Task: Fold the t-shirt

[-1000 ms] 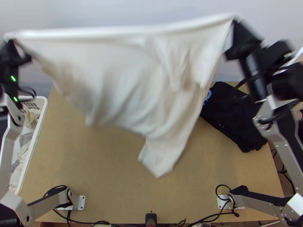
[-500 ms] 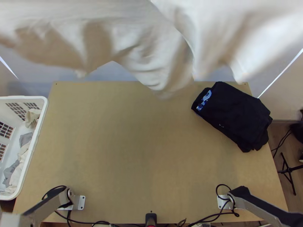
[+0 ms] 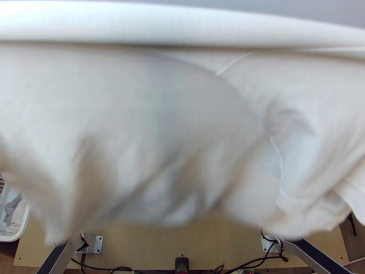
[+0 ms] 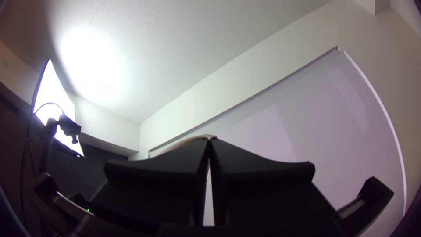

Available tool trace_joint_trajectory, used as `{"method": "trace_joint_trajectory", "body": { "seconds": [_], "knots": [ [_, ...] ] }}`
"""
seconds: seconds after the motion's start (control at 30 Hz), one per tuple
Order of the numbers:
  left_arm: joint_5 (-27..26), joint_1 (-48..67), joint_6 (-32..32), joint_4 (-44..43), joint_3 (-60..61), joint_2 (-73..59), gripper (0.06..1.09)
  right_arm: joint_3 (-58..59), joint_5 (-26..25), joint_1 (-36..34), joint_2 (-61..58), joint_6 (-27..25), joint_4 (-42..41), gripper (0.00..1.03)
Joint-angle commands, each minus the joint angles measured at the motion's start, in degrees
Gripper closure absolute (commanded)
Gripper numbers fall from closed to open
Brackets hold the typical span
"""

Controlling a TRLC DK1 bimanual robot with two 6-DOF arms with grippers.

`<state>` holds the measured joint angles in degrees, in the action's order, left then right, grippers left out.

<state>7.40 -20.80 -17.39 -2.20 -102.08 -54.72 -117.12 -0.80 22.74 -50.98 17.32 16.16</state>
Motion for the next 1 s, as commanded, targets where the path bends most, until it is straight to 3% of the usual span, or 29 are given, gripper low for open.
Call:
{"method": "trace_joint_trajectory", "body": {
  "seconds": [0.0,0.13,0.23,0.33,0.4,0.63,0.97],
  "knots": [
    [-0.5,0.9,-0.7,8.3,4.4,2.7,1.05,1.5,0.2,0.5,-1.8,0.2,5.6,1.0],
    [-3.8,0.8,-0.6,8.3,26.1,9.3,1.05,22.9,0.2,0.8,0.9,6.8,6.1,1.0],
    [-9.4,0.9,-0.5,3.9,48.2,14.4,1.05,47.2,0.6,1.1,4.1,12.1,-0.9,1.0],
    [-13.7,2.6,-0.5,-4.7,64.6,12.2,1.05,67.7,1.3,3.5,3.4,11.9,-15.8,1.0],
    [-13.8,5.8,-0.5,-9.7,68.9,5.6,1.05,74.4,1.4,4.2,-1.4,8.1,-23.1,1.0],
    [-13.9,8.8,-0.8,-18.5,63.3,-19.9,1.05,75.6,1.8,2.3,-17.3,7.9,-31.5,1.0],
    [-13.8,9.9,-0.5,-22.2,48.7,-39.2,1.05,68.1,2.1,0.3,-27.9,7.6,-34.8,1.0]
  ]
}}
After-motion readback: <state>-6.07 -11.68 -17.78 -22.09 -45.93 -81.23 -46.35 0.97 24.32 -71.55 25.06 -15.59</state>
